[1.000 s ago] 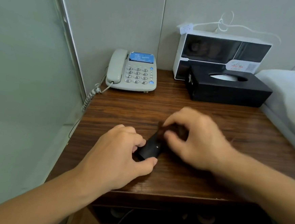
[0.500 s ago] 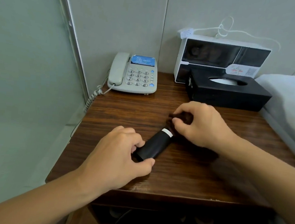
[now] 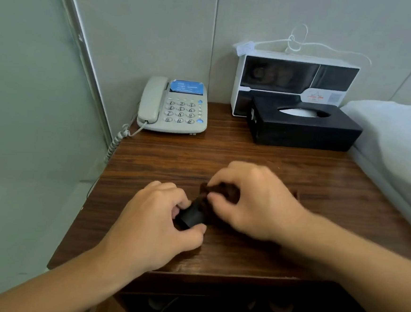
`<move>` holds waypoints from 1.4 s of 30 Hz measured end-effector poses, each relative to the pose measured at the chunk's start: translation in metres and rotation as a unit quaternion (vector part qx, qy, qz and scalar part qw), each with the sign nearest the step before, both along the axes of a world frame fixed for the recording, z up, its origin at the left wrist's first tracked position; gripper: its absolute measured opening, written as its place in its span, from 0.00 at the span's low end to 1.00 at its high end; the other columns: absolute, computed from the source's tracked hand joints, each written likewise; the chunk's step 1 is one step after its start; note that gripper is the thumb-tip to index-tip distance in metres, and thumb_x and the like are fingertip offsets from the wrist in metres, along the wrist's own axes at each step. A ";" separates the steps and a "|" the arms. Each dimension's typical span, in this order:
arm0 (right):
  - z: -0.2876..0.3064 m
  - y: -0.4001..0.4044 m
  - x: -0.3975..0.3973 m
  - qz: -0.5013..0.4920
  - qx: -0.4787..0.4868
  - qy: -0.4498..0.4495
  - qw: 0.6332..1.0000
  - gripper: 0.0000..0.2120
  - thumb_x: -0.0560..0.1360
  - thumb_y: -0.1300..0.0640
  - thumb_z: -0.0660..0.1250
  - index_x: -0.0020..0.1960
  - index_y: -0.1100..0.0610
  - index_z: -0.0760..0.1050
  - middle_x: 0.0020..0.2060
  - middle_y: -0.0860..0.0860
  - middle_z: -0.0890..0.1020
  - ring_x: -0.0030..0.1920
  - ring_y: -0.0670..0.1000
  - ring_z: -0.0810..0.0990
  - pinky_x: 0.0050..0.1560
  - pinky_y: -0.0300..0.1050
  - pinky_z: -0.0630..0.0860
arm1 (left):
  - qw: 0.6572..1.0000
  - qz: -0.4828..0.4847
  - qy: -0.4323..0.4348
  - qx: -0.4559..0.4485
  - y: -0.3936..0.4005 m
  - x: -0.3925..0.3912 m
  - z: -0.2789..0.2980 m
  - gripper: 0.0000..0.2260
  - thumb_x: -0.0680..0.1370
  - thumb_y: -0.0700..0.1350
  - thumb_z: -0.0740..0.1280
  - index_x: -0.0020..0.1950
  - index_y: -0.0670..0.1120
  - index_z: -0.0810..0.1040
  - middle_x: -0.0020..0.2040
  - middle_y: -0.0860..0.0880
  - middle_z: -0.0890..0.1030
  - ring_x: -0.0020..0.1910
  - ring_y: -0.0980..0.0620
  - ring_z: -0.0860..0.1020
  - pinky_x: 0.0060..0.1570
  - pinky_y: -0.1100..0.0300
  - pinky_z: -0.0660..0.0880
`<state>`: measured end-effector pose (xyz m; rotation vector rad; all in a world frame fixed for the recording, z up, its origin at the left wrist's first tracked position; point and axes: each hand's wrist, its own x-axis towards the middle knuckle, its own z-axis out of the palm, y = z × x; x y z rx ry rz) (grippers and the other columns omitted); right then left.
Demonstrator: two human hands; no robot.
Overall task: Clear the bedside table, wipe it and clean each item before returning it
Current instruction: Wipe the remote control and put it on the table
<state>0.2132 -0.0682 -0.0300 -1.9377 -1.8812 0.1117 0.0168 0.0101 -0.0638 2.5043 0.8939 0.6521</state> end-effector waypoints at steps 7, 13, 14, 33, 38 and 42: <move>0.009 0.004 0.027 -0.073 -0.004 -0.031 0.997 0.12 0.78 0.44 0.70 0.60 0.44 0.82 0.51 0.42 0.80 0.50 0.44 0.79 0.50 0.43 0.79 | 1.000 0.001 0.014 -0.012 -0.004 0.000 0.004 0.14 0.65 0.64 0.72 0.40 0.55 0.79 0.36 0.58 0.74 0.45 0.59 0.73 0.38 0.66 0.65; 0.013 0.019 0.039 -0.134 -0.025 0.016 0.991 0.12 0.78 0.45 0.70 0.61 0.44 0.82 0.53 0.42 0.80 0.55 0.47 0.81 0.55 0.45 0.80 | 1.000 -0.010 0.011 -0.006 0.000 0.000 0.001 0.16 0.63 0.67 0.68 0.38 0.56 0.79 0.34 0.57 0.73 0.43 0.59 0.73 0.37 0.64 0.66; 0.011 0.020 0.039 -0.125 -0.015 -0.003 0.992 0.12 0.78 0.44 0.70 0.61 0.43 0.82 0.52 0.42 0.80 0.55 0.47 0.81 0.55 0.47 0.81 | 1.000 -0.010 0.011 -0.007 0.000 0.000 0.002 0.17 0.63 0.67 0.68 0.38 0.56 0.79 0.34 0.57 0.73 0.43 0.59 0.73 0.37 0.64 0.66; 0.015 0.007 0.086 -0.159 0.002 0.091 0.983 0.11 0.78 0.45 0.71 0.59 0.43 0.83 0.56 0.42 0.82 0.57 0.45 0.78 0.50 0.36 0.74 | 0.998 -0.036 0.046 -0.023 0.006 0.013 0.006 0.20 0.68 0.66 0.66 0.58 0.63 0.73 0.49 0.65 0.72 0.56 0.63 0.70 0.54 0.64 0.69; 0.010 0.007 0.075 -0.114 0.004 0.052 0.992 0.10 0.78 0.44 0.69 0.58 0.43 0.83 0.52 0.42 0.80 0.54 0.45 0.78 0.54 0.41 0.76 | 0.998 -0.010 0.060 0.019 0.005 0.051 0.009 0.29 0.73 0.74 0.56 0.66 0.60 0.77 0.50 0.61 0.72 0.54 0.59 0.70 0.58 0.57 0.71; 0.010 0.006 0.077 -0.098 -0.014 0.025 0.995 0.11 0.79 0.43 0.68 0.59 0.43 0.83 0.49 0.40 0.78 0.52 0.44 0.77 0.49 0.37 0.73 | 0.999 -0.009 0.033 -0.021 0.004 0.063 0.012 0.15 0.75 0.61 0.72 0.58 0.58 0.80 0.49 0.61 0.73 0.51 0.59 0.73 0.51 0.60 0.74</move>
